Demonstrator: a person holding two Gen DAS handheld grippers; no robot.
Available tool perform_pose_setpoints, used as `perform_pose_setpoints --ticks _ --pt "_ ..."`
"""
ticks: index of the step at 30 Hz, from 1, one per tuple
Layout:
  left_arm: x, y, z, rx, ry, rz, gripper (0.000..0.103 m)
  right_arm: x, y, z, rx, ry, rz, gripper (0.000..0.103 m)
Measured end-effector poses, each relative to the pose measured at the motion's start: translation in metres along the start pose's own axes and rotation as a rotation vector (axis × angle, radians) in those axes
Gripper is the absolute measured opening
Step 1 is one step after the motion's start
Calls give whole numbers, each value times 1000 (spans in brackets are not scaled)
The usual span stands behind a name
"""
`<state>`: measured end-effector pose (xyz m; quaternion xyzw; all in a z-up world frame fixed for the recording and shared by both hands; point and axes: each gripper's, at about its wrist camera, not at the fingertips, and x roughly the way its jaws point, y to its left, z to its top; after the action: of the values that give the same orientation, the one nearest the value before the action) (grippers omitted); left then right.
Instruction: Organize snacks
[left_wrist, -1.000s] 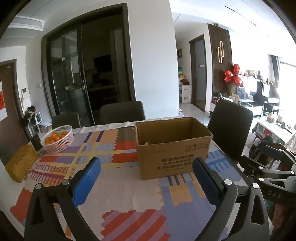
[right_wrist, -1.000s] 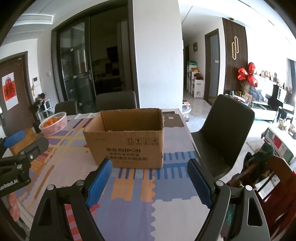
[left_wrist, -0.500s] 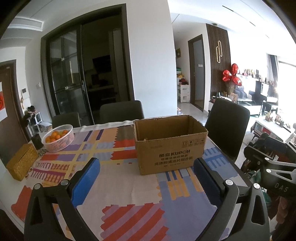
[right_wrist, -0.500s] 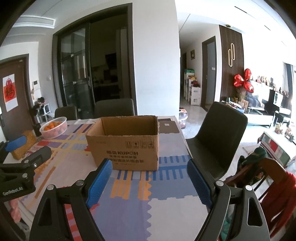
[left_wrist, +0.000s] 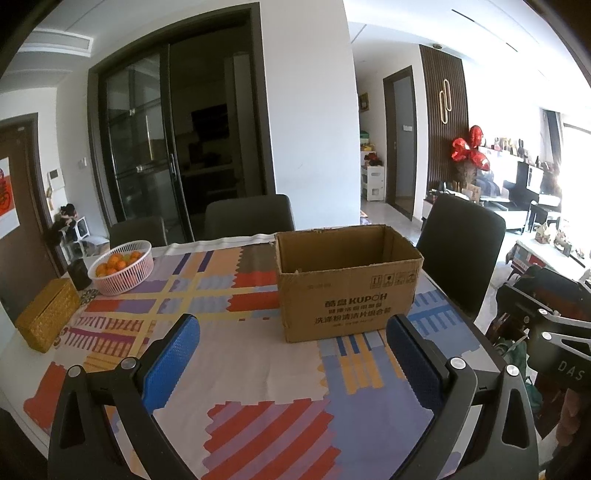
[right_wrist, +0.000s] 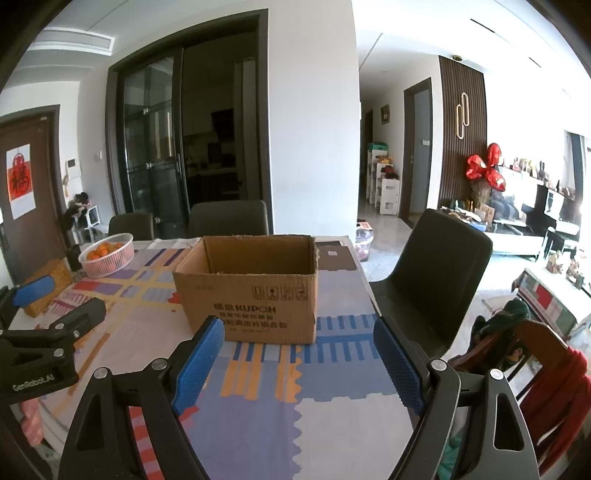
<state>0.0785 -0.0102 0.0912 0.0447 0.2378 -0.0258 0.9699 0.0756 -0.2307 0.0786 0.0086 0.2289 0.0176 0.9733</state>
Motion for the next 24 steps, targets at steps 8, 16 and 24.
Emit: perform_pose_setpoints --ticks 8,16,24 --pt "-1 1 0 -3 -1 3 103 1 2 1 -2 0 2 84" --pt "-3 3 0 -11 -2 -13 103 1 2 1 -4 1 3 84" --pt "-5 4 2 -12 -4 -13 103 2 3 0 -6 0 7 84"
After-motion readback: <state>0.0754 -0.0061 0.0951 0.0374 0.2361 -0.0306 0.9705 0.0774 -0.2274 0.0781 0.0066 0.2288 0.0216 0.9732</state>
